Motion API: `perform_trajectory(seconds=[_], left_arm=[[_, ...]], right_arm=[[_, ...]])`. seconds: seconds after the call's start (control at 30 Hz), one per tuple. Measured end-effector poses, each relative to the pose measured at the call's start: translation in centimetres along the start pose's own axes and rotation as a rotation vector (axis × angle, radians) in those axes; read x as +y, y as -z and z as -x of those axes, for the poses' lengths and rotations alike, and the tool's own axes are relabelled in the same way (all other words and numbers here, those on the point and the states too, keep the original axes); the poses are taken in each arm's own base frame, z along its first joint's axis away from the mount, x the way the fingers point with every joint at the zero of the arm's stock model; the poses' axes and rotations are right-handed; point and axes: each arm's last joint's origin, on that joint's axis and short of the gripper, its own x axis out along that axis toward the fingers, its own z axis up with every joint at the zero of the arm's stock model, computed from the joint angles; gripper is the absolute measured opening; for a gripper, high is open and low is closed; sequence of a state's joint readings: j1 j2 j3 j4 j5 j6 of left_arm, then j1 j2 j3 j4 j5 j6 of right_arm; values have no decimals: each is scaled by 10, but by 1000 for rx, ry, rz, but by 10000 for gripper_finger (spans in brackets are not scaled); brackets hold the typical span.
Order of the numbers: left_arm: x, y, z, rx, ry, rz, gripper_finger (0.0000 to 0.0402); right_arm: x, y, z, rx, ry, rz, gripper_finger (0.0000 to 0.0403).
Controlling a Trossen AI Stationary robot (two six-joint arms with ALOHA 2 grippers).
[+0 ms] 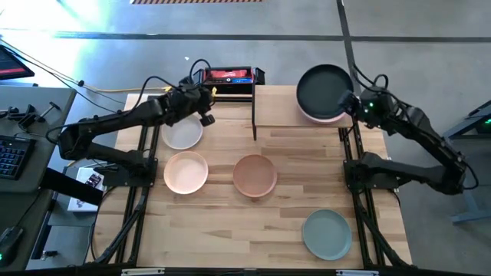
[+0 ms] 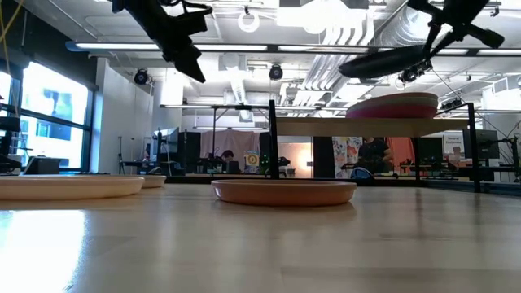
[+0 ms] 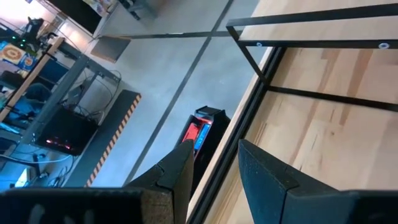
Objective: Place and stack plates onto a shelf
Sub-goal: Stack the dark blue plate on top of the light pink plate on the shelf
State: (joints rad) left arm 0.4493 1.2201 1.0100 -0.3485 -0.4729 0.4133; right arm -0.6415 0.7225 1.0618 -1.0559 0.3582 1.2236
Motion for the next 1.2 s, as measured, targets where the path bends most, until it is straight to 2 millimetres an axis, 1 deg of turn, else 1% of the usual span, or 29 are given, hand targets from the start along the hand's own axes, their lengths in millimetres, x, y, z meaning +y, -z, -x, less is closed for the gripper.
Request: perform_trajectory(seconds=[0.2,0.53,0.73,1.0,1.2], left_arm=[[3,1,-2,-3,15,17,115],[4,3,-3,7,14,17,115],[3,6,-3,36,26,2,115],[2,7,-3,48,32,-4,115],[2,7,-3,49,33,-4,115]], right_arm=[[-7,4,-7,-21,37,-106,0],[-10,13,-25,5,105,-197,0],[-9,14,-30,-18,134,-206,0],[-5,17,-43,-11,193,-182,0],[-5,18,-44,-9,208,-160,6]])
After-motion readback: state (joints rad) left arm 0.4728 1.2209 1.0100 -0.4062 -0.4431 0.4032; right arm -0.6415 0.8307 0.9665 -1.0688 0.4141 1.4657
